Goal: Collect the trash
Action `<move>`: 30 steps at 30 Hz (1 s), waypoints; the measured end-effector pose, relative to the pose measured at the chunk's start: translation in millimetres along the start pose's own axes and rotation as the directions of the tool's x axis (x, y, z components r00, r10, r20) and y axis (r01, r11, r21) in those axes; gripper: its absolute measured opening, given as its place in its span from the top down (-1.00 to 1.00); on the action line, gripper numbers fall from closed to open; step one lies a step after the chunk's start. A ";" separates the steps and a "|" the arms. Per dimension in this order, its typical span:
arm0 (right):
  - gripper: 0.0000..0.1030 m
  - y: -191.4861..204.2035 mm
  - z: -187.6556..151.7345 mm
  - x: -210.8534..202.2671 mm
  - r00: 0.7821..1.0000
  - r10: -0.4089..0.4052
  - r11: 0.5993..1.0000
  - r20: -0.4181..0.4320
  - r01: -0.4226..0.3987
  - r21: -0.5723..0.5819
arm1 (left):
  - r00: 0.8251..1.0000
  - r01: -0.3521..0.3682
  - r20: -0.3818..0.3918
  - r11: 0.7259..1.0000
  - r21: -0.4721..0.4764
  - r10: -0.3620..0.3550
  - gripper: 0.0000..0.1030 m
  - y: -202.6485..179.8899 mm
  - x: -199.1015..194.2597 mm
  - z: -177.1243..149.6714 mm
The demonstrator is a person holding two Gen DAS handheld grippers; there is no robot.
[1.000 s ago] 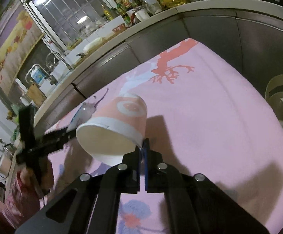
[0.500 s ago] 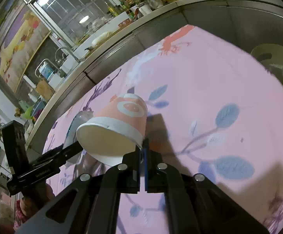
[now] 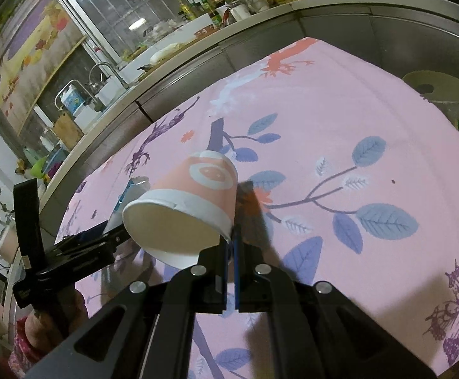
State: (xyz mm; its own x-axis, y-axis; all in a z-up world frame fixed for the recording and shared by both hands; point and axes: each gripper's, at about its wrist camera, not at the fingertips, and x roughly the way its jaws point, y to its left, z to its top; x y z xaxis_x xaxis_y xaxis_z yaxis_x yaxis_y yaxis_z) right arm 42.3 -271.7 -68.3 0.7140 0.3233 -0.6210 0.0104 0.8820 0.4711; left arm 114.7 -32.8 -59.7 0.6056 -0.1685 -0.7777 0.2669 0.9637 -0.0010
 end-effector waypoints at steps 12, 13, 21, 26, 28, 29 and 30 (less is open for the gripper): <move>0.98 10.8 -4.6 5.5 0.999 -0.049 0.997 0.002 0.049 -0.057 | 1.000 -0.010 -0.017 1.000 -0.021 0.009 -0.50 2.4 3.2 -0.1; 0.98 13.1 -6.3 5.6 0.999 -0.054 0.996 0.002 0.054 -0.065 | 1.000 -0.009 -0.019 1.000 -0.024 0.009 -0.50 3.1 3.3 -0.1; 0.98 23.1 -13.4 7.5 0.996 -0.090 0.986 0.021 0.093 -0.139 | 1.000 -0.019 -0.018 0.999 -0.027 0.019 -0.53 5.3 2.0 -0.6; 0.97 28.7 -17.9 10.2 0.992 -0.120 0.974 0.033 0.124 -0.192 | 1.000 -0.025 -0.009 0.999 -0.027 0.025 -0.56 5.7 -2.0 -1.5; 0.97 30.1 -19.1 10.4 0.992 -0.121 0.971 0.036 0.126 -0.202 | 1.000 -0.027 -0.005 0.999 -0.024 0.027 -0.58 5.6 -3.6 -1.5; 0.97 31.2 -19.7 10.1 0.992 -0.120 0.970 0.037 0.125 -0.206 | 1.000 -0.026 -0.004 0.999 -0.023 0.026 -0.58 5.4 -4.4 -1.6; 0.97 31.3 -19.6 10.2 0.992 -0.119 0.970 0.038 0.124 -0.211 | 1.000 -0.026 -0.003 0.999 -0.022 0.026 -0.59 6.0 -4.6 -1.3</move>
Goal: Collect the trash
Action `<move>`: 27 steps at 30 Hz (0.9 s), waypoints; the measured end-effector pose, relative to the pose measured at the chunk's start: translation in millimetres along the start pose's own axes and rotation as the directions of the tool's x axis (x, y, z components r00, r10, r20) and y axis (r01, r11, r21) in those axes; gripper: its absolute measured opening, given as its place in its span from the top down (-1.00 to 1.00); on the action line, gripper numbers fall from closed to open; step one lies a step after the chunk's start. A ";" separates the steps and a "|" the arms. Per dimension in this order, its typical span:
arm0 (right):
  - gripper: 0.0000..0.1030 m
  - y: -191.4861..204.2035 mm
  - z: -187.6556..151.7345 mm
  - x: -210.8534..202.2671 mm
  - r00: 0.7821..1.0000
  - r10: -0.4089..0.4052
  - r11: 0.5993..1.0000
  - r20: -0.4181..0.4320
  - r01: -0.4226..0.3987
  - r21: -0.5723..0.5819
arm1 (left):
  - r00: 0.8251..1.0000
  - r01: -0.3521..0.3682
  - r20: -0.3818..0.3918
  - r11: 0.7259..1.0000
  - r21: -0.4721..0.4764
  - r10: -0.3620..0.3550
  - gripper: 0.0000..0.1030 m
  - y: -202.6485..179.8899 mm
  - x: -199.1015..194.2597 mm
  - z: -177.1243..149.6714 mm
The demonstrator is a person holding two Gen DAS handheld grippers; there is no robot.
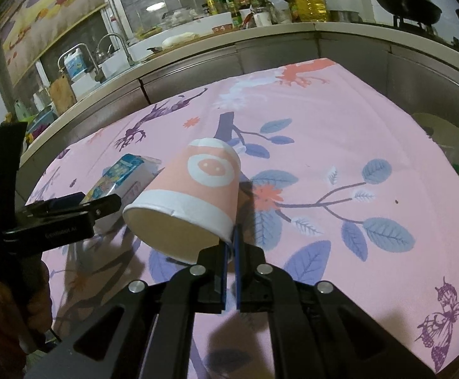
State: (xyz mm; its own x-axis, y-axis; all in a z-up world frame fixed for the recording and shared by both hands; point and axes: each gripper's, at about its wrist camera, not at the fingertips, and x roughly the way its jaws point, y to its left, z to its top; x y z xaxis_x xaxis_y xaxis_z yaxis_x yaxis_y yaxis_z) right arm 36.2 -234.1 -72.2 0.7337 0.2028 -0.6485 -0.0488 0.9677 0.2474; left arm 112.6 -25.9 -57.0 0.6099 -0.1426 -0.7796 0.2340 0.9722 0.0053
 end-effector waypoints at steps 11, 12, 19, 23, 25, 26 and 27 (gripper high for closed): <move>0.95 3.7 -4.1 -1.0 1.000 0.006 0.999 -0.010 -0.007 -0.032 | 1.000 -0.015 0.017 1.000 -0.010 0.016 -0.59 3.9 -5.0 -0.9; 0.94 3.4 -3.9 -2.2 1.000 0.016 1.000 -0.003 -0.016 -0.027 | 1.000 -0.015 0.017 1.000 -0.012 0.015 -0.59 4.4 -5.8 -1.3; 0.93 -11.9 -0.5 -12.2 0.990 0.124 0.990 0.071 -0.128 0.066 | 0.998 0.005 0.064 1.000 -0.028 -0.003 -0.59 9.5 -22.0 -1.1; 0.93 -19.8 -3.6 -6.1 0.982 0.183 0.973 0.053 -0.189 0.131 | 0.998 -0.001 0.069 1.000 -0.027 0.003 -0.59 9.8 -23.5 -0.4; 0.93 -14.0 -4.3 -4.6 0.988 0.144 0.986 0.046 -0.148 0.078 | 0.998 -0.001 0.066 1.000 -0.026 0.003 -0.59 9.9 -23.4 -0.8; 0.93 -10.8 -5.3 -4.3 0.990 0.132 0.990 0.043 -0.134 0.054 | 0.998 -0.002 0.065 1.000 -0.025 0.004 -0.59 9.7 -23.4 -1.0; 0.93 -9.1 -7.0 -4.4 0.991 0.127 0.991 0.047 -0.129 0.043 | 0.998 -0.003 0.064 1.000 -0.024 0.004 -0.59 9.5 -23.4 -1.2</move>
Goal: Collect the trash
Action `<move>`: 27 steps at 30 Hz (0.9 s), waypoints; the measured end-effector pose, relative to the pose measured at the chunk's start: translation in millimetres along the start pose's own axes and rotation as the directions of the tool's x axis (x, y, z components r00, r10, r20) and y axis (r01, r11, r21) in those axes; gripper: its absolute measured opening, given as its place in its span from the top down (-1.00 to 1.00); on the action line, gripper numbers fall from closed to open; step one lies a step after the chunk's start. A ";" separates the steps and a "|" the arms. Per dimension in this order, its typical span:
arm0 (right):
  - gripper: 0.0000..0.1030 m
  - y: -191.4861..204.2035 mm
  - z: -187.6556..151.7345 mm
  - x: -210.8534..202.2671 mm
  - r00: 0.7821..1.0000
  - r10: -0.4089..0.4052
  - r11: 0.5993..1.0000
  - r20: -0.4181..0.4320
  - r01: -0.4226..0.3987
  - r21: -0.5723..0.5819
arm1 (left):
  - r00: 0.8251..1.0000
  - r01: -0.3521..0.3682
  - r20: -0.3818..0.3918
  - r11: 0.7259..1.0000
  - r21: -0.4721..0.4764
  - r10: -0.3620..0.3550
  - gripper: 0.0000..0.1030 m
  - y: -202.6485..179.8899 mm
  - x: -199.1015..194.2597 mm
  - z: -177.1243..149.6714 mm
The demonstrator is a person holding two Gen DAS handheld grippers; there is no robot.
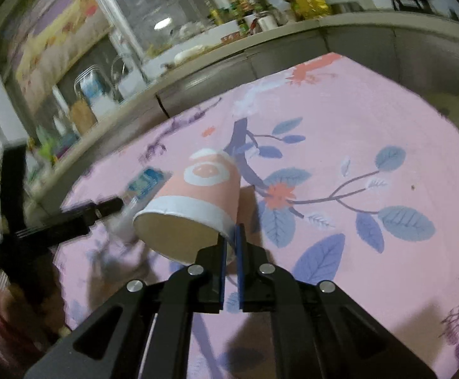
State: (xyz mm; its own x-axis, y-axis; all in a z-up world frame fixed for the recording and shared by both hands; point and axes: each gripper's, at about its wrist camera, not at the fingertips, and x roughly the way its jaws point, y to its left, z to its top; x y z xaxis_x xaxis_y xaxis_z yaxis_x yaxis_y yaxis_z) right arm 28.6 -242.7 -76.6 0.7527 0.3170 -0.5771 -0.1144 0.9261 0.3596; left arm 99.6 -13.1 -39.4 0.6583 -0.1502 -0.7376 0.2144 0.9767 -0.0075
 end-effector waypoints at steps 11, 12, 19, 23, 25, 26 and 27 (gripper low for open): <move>0.49 6.4 -6.8 7.9 1.000 -0.015 0.999 -0.004 0.015 -0.049 | 1.000 -0.004 -0.007 1.000 0.004 0.004 -0.59 -0.5 0.5 -3.4; -0.12 6.0 -8.1 11.8 1.000 -0.005 0.999 -0.022 0.004 -0.041 | 1.000 -0.004 -0.008 1.000 0.005 0.004 -0.59 -0.1 1.5 -3.3; -0.73 17.6 -10.9 10.9 0.999 -0.027 0.997 -0.020 0.026 -0.071 | 1.000 -0.003 0.000 1.000 0.014 0.003 -0.59 1.6 0.7 -4.1; -0.73 10.8 -17.7 4.7 0.998 -0.051 0.997 -0.028 0.049 -0.053 | 1.000 0.002 -0.005 1.000 0.011 -0.002 -0.59 4.5 3.0 -3.3; -0.74 6.8 -22.1 -1.0 0.999 -0.037 0.999 -0.017 0.036 -0.028 | 1.000 0.005 -0.017 1.000 0.016 -0.005 -0.59 4.8 6.7 -3.2; -0.74 5.2 -23.6 -2.8 1.000 -0.026 1.000 -0.015 0.026 -0.017 | 1.000 0.008 -0.020 1.000 0.018 -0.008 -0.59 4.2 7.6 -3.0; -0.77 3.0 -24.5 -4.0 1.000 -0.011 1.000 -0.012 0.011 -0.002 | 1.000 0.013 -0.022 1.000 0.020 -0.012 -0.60 3.6 8.9 -2.4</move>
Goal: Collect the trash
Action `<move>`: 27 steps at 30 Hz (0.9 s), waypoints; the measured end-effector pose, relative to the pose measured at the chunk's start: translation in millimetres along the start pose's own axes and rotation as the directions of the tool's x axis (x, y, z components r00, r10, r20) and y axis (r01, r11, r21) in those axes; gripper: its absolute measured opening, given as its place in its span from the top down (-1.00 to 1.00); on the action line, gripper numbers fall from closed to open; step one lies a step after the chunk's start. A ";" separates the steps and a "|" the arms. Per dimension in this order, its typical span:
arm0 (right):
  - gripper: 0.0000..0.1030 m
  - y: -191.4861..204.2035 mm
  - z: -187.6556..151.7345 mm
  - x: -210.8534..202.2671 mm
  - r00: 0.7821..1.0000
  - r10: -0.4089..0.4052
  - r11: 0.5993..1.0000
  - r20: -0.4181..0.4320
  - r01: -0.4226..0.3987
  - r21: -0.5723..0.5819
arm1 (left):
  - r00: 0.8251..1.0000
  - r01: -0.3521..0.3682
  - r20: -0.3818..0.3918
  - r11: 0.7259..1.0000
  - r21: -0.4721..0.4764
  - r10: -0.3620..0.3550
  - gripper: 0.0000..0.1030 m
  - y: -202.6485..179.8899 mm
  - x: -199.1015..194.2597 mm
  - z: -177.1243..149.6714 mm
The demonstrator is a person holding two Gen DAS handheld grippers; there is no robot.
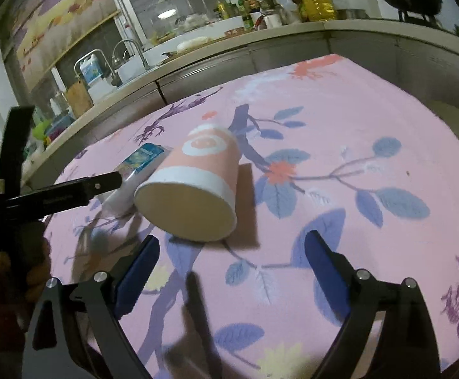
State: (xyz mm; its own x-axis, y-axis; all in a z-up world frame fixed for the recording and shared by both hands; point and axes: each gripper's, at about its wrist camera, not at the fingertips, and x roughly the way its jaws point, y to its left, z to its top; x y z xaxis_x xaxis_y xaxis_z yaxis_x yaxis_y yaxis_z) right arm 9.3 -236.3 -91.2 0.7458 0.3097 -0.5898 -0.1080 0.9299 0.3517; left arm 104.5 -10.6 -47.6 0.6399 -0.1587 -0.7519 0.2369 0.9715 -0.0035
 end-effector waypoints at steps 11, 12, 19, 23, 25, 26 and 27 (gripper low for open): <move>-0.89 -7.7 -2.4 -5.1 0.992 0.127 0.991 0.023 -0.127 0.028 | 1.000 0.003 -0.002 0.999 0.033 -0.003 -0.64 -8.8 0.4 -2.1; -0.89 -7.8 -2.7 -5.2 0.991 0.129 0.991 0.022 -0.130 0.029 | 1.000 0.000 -0.003 0.999 0.034 0.000 -0.65 -9.1 0.3 -2.4; -0.89 -11.2 -2.8 -7.3 0.987 0.158 0.986 0.029 -0.159 0.041 | 1.000 -0.011 -0.004 0.999 0.034 0.011 -0.65 -10.2 0.5 -1.6; -0.87 -5.7 -3.7 -7.7 0.992 0.123 0.992 0.028 -0.123 0.017 | 1.000 -0.013 -0.009 0.999 0.035 0.014 -0.65 -10.5 2.8 -1.3; -0.81 -1.0 -4.6 -7.7 0.996 0.084 0.996 0.024 -0.083 -0.010 | 1.000 -0.015 -0.014 0.999 0.036 0.015 -0.65 -10.3 4.7 -1.2; -0.72 -0.2 -4.9 -6.7 0.997 0.073 0.997 0.024 -0.073 -0.017 | 1.000 -0.015 -0.015 0.999 0.036 0.016 -0.65 -10.2 5.0 -1.4; -0.64 0.1 -5.0 -6.3 0.998 0.064 0.998 0.024 -0.063 -0.023 | 1.000 -0.015 -0.016 0.999 0.035 0.016 -0.65 -9.8 5.7 -1.1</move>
State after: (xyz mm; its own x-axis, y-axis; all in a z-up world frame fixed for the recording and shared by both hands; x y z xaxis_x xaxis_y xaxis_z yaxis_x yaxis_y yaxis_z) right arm 1.3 -237.1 -91.1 0.7527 0.3637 -0.5488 -0.1700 0.9127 0.3716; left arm 105.0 -20.8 -52.6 0.6315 -0.1403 -0.7626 0.2521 0.9672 0.0309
